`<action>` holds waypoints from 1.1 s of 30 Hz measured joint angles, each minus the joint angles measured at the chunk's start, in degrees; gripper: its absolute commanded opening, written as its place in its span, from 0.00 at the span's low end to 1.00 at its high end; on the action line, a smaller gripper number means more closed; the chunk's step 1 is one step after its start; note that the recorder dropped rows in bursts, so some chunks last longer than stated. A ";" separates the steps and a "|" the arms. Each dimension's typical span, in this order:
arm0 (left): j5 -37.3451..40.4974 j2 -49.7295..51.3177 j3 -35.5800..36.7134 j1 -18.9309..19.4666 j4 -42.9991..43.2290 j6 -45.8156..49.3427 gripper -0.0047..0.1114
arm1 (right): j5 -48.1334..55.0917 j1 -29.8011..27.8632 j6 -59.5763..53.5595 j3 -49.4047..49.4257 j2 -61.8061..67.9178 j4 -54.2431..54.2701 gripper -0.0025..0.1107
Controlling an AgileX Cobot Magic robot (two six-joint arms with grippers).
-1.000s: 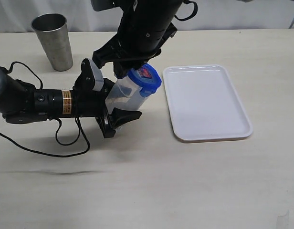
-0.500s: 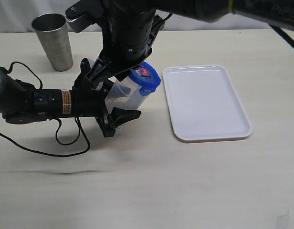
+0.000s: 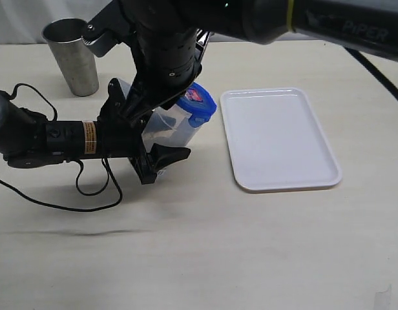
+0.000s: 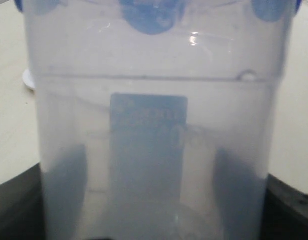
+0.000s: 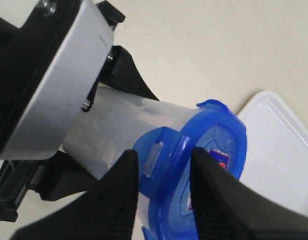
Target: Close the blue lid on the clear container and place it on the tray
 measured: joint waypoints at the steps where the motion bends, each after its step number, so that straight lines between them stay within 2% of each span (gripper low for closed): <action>1: 0.00 0.00 0.00 0.00 0.00 0.00 0.04 | 0.09 0.12 -0.43 0.00 0.00 -0.21 0.18; 11: -0.30 0.00 0.00 0.00 0.78 1.11 0.04 | -0.17 0.24 -3.53 1.00 -3.31 1.39 0.18; 17: -0.43 0.00 0.00 0.00 0.78 1.59 0.04 | 0.00 0.84 -5.44 1.34 -10.44 7.46 0.18; 24: -0.43 0.00 0.00 0.00 0.78 1.71 0.04 | -1.56 0.84 -5.87 2.78 -19.27 8.48 0.16; 28: -0.71 0.00 0.00 0.00 0.78 2.62 0.04 | -11.72 0.84 -5.87 10.64 -27.80 8.48 0.07; 30: -1.20 0.00 0.00 0.00 0.78 2.70 0.04 | -19.76 0.84 -5.87 18.64 -34.48 8.48 0.06; 33: -1.20 0.00 0.00 0.00 0.78 2.85 0.04 | -26.63 0.84 -5.12 25.69 -41.18 8.15 0.06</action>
